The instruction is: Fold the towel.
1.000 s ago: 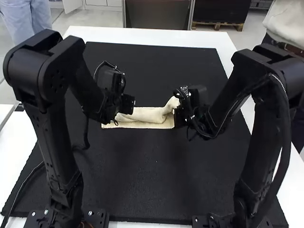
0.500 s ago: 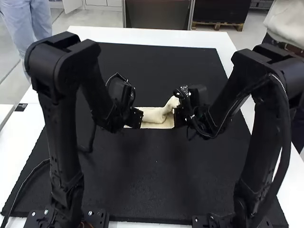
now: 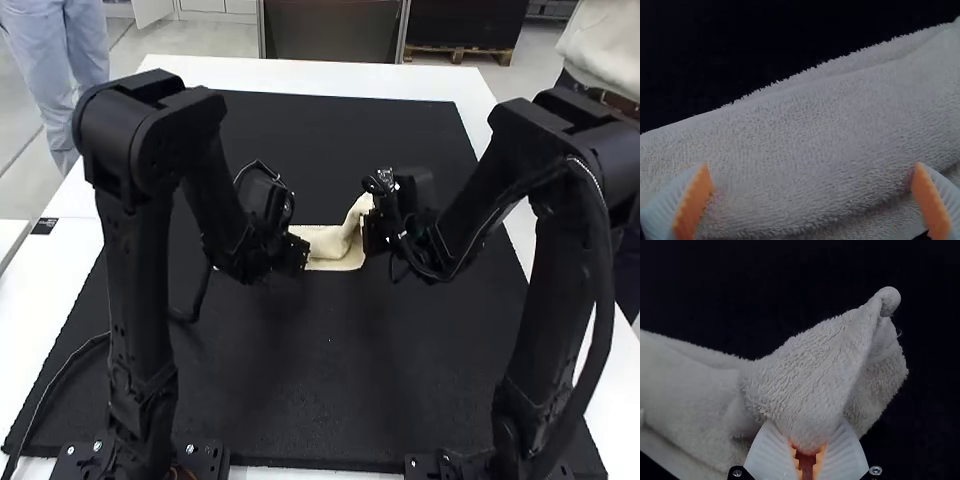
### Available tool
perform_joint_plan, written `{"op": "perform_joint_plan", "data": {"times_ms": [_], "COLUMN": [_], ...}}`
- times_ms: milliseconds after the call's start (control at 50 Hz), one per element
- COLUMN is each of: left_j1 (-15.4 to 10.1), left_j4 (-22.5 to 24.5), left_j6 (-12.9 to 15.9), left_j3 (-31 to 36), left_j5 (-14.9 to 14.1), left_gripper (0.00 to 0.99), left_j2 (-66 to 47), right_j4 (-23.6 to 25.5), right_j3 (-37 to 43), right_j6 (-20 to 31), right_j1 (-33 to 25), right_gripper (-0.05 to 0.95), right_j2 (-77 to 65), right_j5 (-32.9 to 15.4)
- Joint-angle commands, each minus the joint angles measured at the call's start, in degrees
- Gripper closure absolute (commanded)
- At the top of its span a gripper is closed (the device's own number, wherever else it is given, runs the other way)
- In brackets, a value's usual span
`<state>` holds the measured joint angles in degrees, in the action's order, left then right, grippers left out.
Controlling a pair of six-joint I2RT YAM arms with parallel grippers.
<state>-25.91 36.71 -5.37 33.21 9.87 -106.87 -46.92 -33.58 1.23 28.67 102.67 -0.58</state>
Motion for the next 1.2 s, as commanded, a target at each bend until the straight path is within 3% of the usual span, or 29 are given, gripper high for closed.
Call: {"op": "perform_joint_plan", "data": {"times_ms": [0,340,1180], "left_j1": [-0.7,-0.5,0.0], "left_j4": [0.2,0.2,0.2], "left_j6": [0.3,0.1,0.3], "left_j3": [1.1,0.8,1.2], "left_j5": [0.1,0.1,0.0], "left_gripper": [0.062,0.062,0.062], "left_j2": [-0.4,-0.8,-1.1], "right_j4": [0.2,1.8,4.2], "right_j3": [-2.3,-4.3,-8.4], "right_j6": [-0.5,-0.7,-4.1], "right_j1": [1.5,2.4,11.8], "right_gripper": [0.84,0.84,0.84], "right_j2": [-2.9,-3.7,-4.1], "right_j5": [0.8,1.6,3.3]}}
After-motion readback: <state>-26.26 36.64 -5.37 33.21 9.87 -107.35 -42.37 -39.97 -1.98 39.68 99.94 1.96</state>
